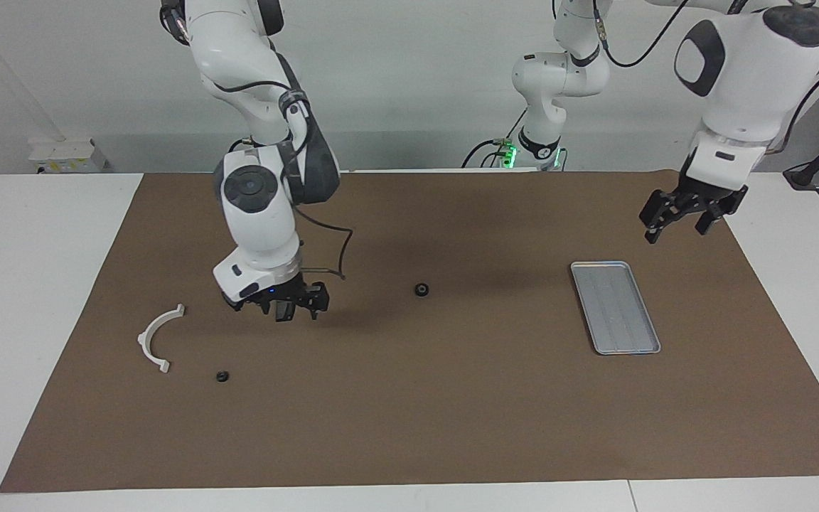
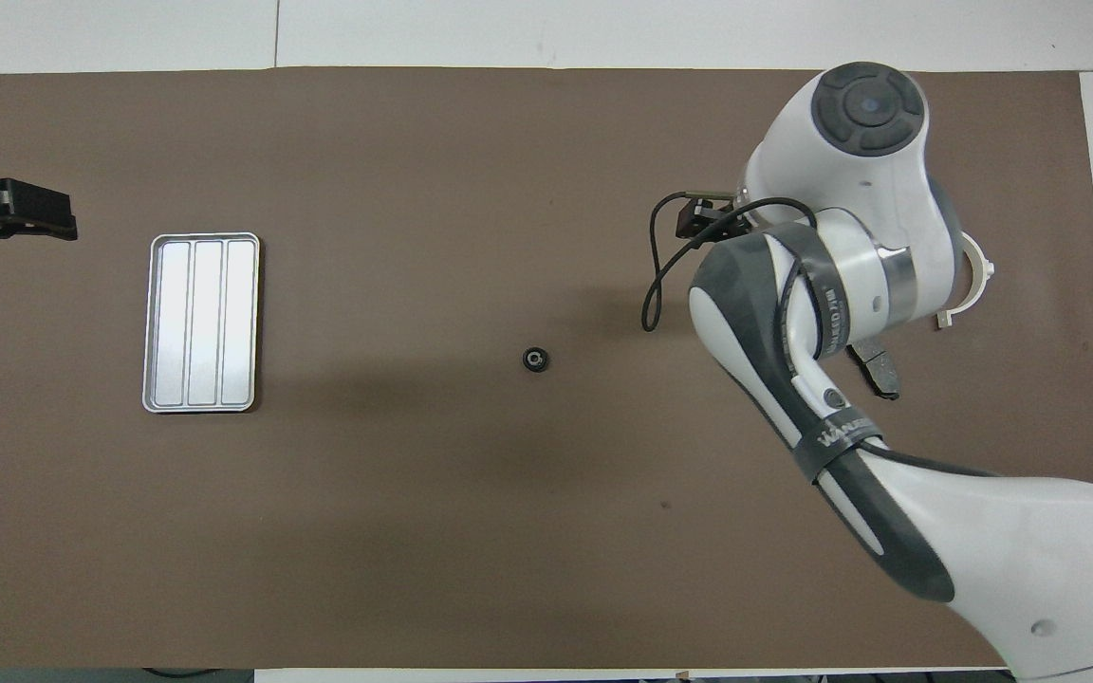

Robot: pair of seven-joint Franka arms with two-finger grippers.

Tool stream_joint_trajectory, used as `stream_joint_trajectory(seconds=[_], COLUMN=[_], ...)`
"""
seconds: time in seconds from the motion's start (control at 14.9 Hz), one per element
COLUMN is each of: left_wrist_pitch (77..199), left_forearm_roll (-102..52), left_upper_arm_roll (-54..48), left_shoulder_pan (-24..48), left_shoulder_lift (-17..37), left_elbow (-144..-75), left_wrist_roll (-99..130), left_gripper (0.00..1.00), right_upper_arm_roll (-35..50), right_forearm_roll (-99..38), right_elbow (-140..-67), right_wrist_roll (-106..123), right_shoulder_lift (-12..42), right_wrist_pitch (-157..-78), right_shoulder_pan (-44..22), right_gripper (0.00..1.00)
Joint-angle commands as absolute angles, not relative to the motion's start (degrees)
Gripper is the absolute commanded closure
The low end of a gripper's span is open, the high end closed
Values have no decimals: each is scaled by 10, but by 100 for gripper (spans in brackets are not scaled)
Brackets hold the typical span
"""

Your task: Place bearing gear from tray to pile

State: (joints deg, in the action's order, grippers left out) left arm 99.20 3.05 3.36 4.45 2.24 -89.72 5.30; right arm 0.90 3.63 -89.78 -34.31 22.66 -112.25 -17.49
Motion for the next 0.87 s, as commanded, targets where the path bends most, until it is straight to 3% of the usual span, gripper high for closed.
stream_joint_trajectory(seconds=[0.0, 0.4, 0.6, 0.8], left_wrist_pitch=[962, 901, 868, 865], left_forearm_roll=[25, 22, 12, 10], left_upper_arm_roll=[28, 23, -40, -40], left_shoulder_pan=[33, 18, -44, -29], left_shoulder_lift=[-18, -47, -49, -48], left_elbow=[-911, -909, -906, -903], left_wrist_roll=[41, 42, 21, 22], left_gripper=[0, 0, 0, 0], right_upper_arm_roll=[11, 12, 12, 12], right_forearm_roll=[32, 5, 5, 5], right_elbow=[-897, -918, -935, -946], right_wrist_roll=[-477, -648, -667, -680], right_shoulder_lift=[221, 210, 212, 221], right_wrist_pitch=[-1112, -1127, -1156, -1179], right_shoulder_pan=[-214, -287, -311, -329], right_gripper=[0, 0, 0, 0])
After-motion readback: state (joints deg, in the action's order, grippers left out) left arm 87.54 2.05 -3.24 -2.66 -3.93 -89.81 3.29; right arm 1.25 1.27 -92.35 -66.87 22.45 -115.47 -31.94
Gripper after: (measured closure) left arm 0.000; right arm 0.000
